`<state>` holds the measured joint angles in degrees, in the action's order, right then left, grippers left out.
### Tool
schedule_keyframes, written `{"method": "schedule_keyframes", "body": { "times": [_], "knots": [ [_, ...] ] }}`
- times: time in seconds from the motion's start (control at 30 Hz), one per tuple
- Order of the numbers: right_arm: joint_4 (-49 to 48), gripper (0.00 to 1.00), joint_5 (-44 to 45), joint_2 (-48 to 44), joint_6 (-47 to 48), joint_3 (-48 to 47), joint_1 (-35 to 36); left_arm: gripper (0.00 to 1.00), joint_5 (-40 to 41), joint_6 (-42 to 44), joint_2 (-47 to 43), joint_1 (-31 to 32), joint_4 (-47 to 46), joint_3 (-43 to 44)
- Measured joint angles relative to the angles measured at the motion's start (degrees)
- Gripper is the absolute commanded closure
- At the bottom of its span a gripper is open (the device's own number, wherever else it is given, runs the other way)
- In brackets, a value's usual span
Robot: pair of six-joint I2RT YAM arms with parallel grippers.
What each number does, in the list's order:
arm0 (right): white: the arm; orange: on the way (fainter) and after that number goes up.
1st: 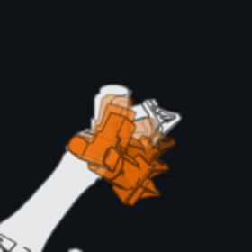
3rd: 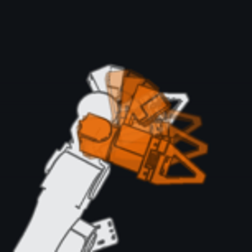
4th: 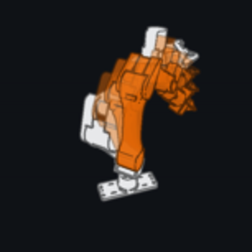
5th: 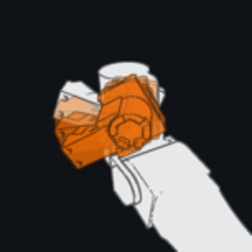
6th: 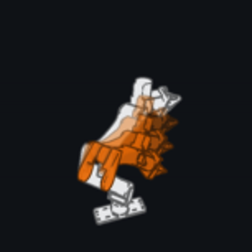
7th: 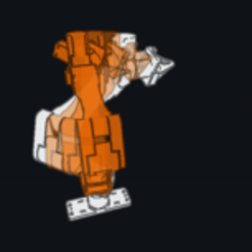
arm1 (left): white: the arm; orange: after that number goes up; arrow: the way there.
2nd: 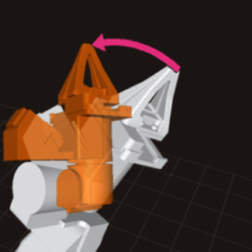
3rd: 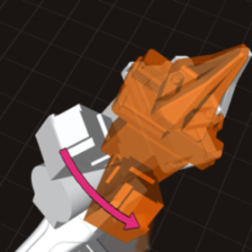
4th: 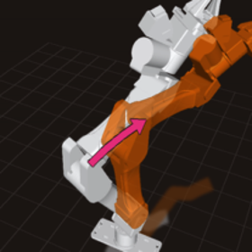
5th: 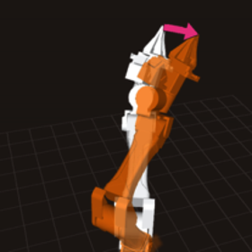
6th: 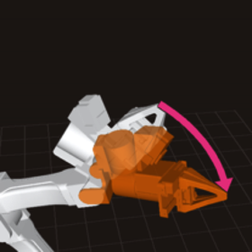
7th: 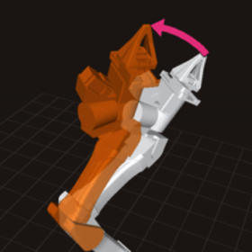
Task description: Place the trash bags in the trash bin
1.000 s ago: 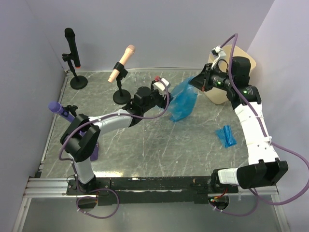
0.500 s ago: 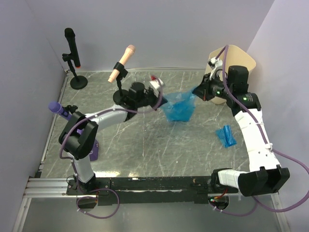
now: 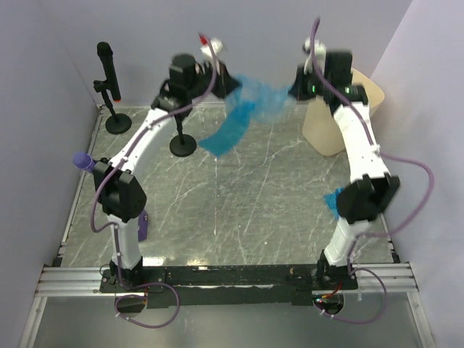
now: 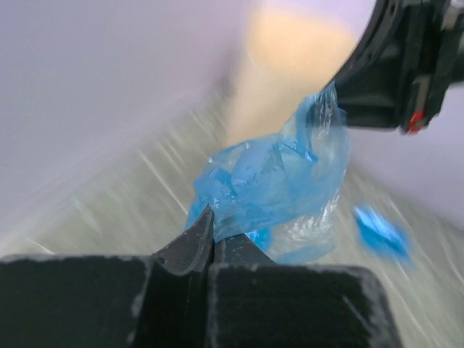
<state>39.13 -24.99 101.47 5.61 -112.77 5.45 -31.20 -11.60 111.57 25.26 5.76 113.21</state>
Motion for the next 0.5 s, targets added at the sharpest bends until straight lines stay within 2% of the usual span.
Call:
{"method": "schedule_keyframes", "body": {
  "times": [0.07,0.13,0.17,0.27,0.37,0.43,0.5],
  "knots": [
    [-1.8,1.0,1.0,7.6,0.0,-15.5,0.3,0.99,4.8,0.2,1.4,-1.3,-0.5,8.1],
    [-6.9,1.0,1.7,8.5,-0.1,-20.9,0.8,0.99,10.4,1.2,0.0,-2.8,-6.3,10.3],
    [-10.0,1.0,1.9,7.1,0.1,-20.5,1.3,0.99,12.1,1.8,-1.1,-3.2,-9.3,9.9],
    [-28.7,1.0,3.3,-4.0,4.2,-8.3,5.5,0.99,18.3,8.3,-6.1,-2.2,-23.2,6.8],
    [-45.6,1.0,4.8,-15.2,11.5,5.4,12.5,0.99,22.0,20.4,-11.5,4.0,-39.9,0.5],
    [-54.1,1.0,5.2,-20.9,15.3,13.4,16.6,0.99,22.2,28.8,-16.0,9.5,-52.5,-8.6],
    [-59.8,1.0,6.9,-26.6,18.1,23.8,17.4,0.99,21.4,35.9,-20.1,13.9,-61.5,-20.3]
  ]
}}
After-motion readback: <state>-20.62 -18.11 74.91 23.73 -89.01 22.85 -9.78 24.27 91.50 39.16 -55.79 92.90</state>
